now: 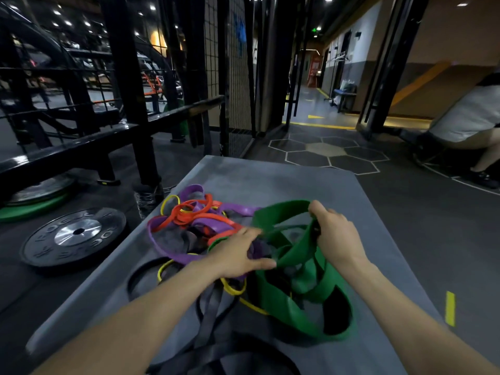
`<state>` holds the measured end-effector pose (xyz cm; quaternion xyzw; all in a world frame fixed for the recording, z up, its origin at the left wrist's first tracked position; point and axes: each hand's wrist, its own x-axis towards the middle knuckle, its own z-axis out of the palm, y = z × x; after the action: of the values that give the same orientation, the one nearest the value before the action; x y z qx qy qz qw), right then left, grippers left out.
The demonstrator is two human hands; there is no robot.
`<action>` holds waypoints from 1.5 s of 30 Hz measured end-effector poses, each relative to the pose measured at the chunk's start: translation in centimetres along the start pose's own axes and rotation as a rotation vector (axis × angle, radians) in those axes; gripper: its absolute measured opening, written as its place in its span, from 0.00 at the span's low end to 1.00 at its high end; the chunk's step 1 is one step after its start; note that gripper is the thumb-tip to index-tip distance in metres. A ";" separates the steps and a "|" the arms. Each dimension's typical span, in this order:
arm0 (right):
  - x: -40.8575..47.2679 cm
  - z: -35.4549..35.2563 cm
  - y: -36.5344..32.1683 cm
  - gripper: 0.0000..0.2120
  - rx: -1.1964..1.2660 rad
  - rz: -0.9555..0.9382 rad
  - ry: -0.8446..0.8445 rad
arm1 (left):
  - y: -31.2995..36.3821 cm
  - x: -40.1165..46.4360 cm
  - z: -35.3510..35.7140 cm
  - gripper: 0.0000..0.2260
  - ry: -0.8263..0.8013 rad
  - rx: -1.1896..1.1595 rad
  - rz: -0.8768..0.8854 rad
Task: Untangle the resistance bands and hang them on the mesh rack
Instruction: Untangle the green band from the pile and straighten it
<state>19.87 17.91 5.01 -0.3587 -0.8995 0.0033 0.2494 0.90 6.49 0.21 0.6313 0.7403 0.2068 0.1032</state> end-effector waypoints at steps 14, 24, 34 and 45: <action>-2.3 -0.5 3.9 0.14 -0.022 0.300 0.010 | -0.2 0.7 -6.7 0.09 0.521 0.056 -0.082; -4.4 0.7 2.6 0.11 -0.497 0.102 -0.368 | -4.7 -2.9 -0.4 0.16 0.143 0.121 -0.074; 0.1 3.4 -5.3 0.55 -0.184 -0.166 -0.657 | -6.0 -3.4 0.0 0.25 0.321 -0.073 -0.017; 0.9 6.5 -4.5 0.38 -0.049 -0.009 -0.479 | -7.1 -3.6 0.0 0.31 0.243 -0.253 -0.279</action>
<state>13.48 16.26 0.55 -0.3496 -0.9344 0.0656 0.0202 -4.81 2.09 -3.32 0.4752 0.7956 0.3564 0.1191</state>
